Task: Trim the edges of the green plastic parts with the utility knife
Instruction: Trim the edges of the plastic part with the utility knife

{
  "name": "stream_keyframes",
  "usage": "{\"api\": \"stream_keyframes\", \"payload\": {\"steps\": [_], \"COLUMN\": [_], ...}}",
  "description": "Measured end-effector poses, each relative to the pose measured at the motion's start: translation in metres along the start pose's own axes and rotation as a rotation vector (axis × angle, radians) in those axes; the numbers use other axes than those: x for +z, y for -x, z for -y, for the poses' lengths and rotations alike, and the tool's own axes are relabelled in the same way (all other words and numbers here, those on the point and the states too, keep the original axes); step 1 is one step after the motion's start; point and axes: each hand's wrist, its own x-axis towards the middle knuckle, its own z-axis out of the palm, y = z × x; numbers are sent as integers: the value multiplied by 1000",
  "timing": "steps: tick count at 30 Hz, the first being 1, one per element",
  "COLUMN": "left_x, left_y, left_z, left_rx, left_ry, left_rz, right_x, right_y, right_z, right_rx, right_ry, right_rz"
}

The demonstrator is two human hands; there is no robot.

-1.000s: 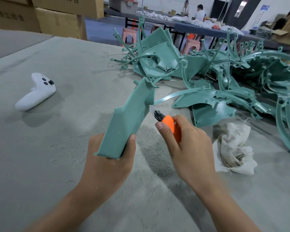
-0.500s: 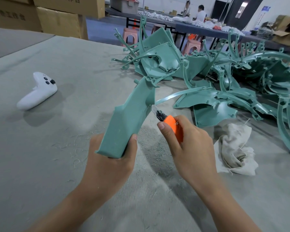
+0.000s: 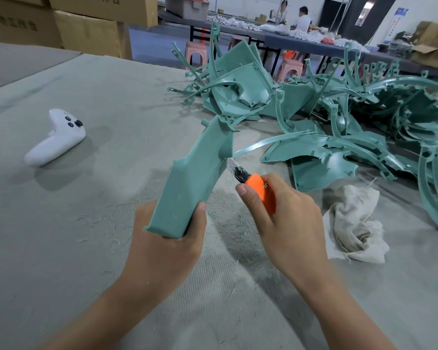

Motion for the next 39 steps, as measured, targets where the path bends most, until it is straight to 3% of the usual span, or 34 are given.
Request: {"api": "stream_keyframes", "payload": {"steps": [18, 23, 31, 35, 39], "left_x": [2, 0, -9, -9, -8], "left_y": [2, -2, -12, -11, -10], "left_z": [1, -1, -2, 1, -1], "left_rx": [-177, -325, -430, -442, -437], "left_ry": [133, 211, 470, 538, 550], "left_rz": [-7, -6, 251, 334, 366], "right_x": [1, -12, -5, 3, 8], "right_y": [-10, -12, -13, -15, -16], "right_z": [-14, -26, -13, -17, -18], "right_rx": [100, 109, 199, 249, 269], "right_ry": [129, -88, -693, -776, -778], "right_rz": [-89, -270, 13, 110, 103]}}
